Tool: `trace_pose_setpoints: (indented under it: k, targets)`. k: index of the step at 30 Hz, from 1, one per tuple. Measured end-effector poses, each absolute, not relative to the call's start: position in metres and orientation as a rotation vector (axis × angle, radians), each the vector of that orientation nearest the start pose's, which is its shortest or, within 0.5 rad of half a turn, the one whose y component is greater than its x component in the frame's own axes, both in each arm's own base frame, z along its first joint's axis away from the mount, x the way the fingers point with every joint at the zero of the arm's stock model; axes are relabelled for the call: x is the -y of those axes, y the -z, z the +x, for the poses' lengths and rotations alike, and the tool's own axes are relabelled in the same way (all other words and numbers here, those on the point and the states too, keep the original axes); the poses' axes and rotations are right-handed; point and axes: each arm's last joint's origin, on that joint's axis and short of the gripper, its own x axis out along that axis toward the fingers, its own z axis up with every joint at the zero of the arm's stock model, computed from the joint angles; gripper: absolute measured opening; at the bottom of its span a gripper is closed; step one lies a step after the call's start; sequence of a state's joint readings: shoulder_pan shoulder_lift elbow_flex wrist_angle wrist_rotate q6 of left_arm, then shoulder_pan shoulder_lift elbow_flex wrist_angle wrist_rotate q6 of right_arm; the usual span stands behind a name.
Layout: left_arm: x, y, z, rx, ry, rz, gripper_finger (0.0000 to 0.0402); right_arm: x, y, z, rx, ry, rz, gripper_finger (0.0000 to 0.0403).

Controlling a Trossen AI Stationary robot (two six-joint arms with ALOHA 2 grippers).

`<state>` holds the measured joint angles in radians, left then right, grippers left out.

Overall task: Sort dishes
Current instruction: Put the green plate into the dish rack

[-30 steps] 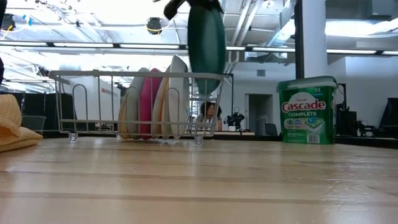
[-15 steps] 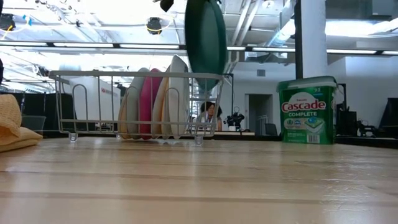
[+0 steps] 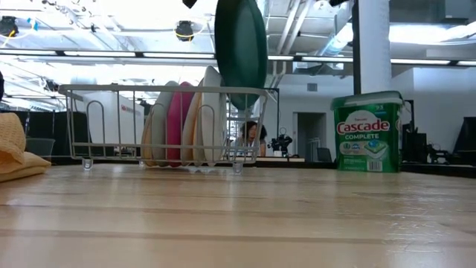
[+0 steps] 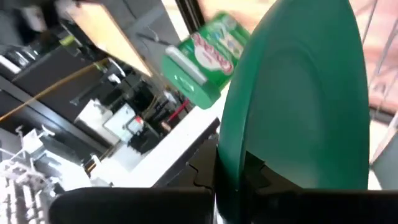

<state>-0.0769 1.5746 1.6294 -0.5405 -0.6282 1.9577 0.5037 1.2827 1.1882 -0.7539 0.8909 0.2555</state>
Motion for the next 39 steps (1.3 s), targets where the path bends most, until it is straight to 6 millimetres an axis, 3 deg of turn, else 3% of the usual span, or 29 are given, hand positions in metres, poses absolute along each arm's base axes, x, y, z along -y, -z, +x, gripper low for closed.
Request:
trace_pose_setpoints:
  k: [14, 24, 30, 39]
  targets:
    - [-0.006, -0.413, 0.332, -0.568, 0.204, 1.914, 0.0007, -0.108, -0.323, 0.226, -0.600, 0.432, -0.256, 0.0226]
    - [-0.044, -0.412, 0.329, -0.486, 0.268, 1.839, 0.0007, -0.106, -0.307, 0.226, -0.640, 0.427, -0.311, 0.0226]
    - [-0.055, -0.415, 0.326, -0.425, 0.302, 1.885, 0.0007, -0.106, -0.307, 0.226, -0.638, 0.425, -0.310, 0.0226]
    - [-0.064, -0.420, 0.319, -0.198, 0.426, 2.005, 0.0007, -0.107, -0.306, 0.226, -0.657, 0.387, -0.294, 0.0226]
